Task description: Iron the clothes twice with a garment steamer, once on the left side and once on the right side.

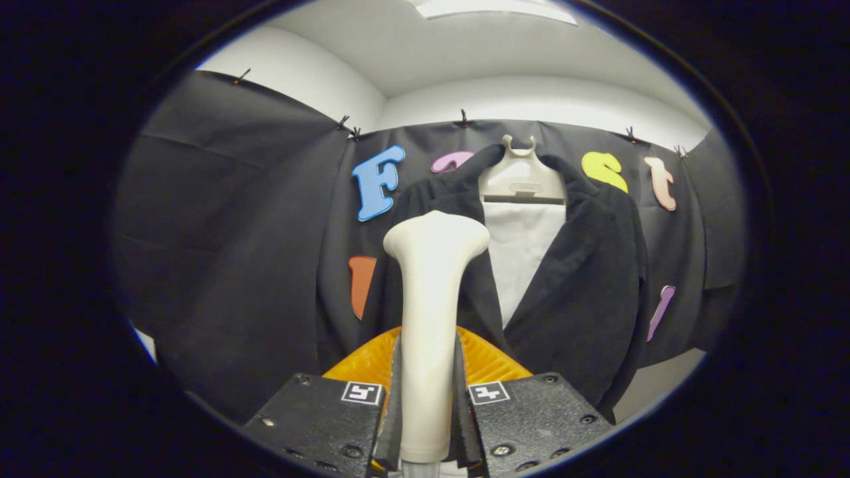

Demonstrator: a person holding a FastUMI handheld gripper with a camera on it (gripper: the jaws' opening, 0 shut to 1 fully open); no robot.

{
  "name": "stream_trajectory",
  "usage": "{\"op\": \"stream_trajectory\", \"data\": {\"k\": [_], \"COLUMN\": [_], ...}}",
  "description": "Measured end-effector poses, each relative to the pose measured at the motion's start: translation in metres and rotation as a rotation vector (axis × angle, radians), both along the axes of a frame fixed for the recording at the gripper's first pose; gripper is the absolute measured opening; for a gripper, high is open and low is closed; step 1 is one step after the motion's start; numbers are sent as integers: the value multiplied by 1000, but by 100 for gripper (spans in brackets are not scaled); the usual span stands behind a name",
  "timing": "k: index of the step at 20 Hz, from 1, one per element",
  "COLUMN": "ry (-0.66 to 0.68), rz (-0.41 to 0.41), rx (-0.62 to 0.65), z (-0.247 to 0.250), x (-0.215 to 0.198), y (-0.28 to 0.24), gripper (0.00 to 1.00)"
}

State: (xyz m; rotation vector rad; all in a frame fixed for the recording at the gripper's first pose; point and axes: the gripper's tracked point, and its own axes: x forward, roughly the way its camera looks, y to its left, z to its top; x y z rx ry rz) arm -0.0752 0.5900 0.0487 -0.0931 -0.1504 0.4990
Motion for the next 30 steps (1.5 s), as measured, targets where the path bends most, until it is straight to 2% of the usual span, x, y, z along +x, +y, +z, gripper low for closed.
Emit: {"op": "stream_trajectory", "data": {"k": [15, 30], "ry": [68, 186], "rz": [-9, -23], "rx": [-91, -193], "z": [-49, -128], "x": [-4, -7], "y": [-16, -32], "gripper": [34, 34]}}
